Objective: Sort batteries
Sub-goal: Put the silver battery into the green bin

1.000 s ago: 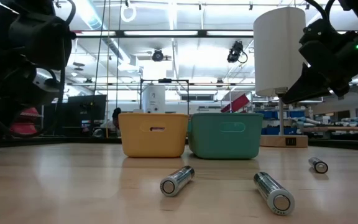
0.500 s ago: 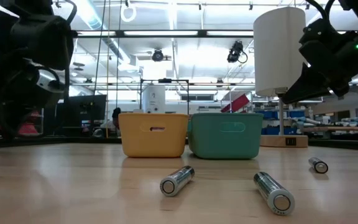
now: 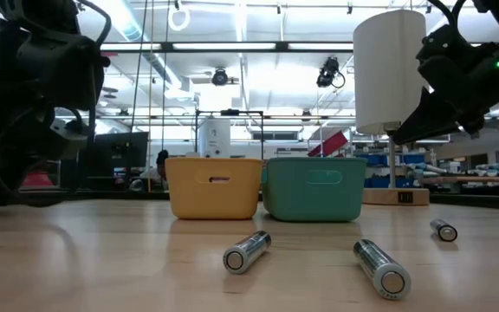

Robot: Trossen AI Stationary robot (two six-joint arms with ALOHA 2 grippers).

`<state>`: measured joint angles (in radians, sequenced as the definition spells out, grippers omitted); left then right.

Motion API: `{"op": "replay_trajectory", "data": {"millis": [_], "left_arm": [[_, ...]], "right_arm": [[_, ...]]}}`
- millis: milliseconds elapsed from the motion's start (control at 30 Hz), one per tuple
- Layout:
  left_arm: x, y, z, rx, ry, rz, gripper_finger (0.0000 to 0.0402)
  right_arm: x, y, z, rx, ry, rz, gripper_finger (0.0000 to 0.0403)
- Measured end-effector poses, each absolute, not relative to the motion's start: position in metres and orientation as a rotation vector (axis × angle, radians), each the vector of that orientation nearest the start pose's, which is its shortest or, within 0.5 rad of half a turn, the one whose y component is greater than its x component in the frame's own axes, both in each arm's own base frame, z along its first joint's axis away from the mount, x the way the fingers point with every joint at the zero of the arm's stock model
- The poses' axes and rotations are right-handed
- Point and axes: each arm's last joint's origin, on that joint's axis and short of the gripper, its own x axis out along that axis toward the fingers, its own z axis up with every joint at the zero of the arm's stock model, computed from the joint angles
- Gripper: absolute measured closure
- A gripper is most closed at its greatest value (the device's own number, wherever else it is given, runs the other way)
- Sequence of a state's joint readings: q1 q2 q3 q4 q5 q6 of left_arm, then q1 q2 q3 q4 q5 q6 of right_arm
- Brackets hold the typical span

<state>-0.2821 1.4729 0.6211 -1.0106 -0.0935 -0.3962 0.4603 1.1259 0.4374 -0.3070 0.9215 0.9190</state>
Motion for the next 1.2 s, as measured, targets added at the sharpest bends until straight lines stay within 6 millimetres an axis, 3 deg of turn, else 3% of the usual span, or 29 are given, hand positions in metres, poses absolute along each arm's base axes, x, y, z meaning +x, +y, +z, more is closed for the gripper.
{"op": "replay_trajectory", "data": {"millis": [167, 367, 533, 733, 833, 933, 1200], "left_arm": [[0.17, -0.046, 0.129, 0.076, 1.798, 0.236, 0.0213], [0.171, -0.048, 0.127, 0.022, 1.786, 0.213, 0.0301], [0.174, -0.048, 0.127, -0.048, 1.743, 0.303, 0.0364], [0.182, -0.05, 0.136, -0.11, 1.715, 0.405, 0.0359], [0.202, -0.055, 0.148, -0.13, 1.532, 0.403, 0.0349], [0.209, -0.057, 0.16, -0.144, 1.439, 0.369, 0.0352], [0.23, -0.057, 0.219, -0.187, 1.08, 0.366, 0.0357]], "right_arm": [[0.172, 0.059, 0.161, 0.216, 0.5, -0.708, 0.0359], [0.172, 0.059, 0.161, 0.218, 0.499, -0.707, 0.0359], [0.172, 0.06, 0.161, 0.218, 0.497, -0.706, 0.0359], [0.174, 0.061, 0.163, 0.208, 0.487, -0.69, 0.0359], [0.175, 0.061, 0.164, 0.204, 0.481, -0.681, 0.0359], [0.176, 0.061, 0.164, 0.205, 0.477, -0.678, 0.0359], [0.176, 0.062, 0.164, 0.202, 0.479, -0.67, 0.0359]]}}
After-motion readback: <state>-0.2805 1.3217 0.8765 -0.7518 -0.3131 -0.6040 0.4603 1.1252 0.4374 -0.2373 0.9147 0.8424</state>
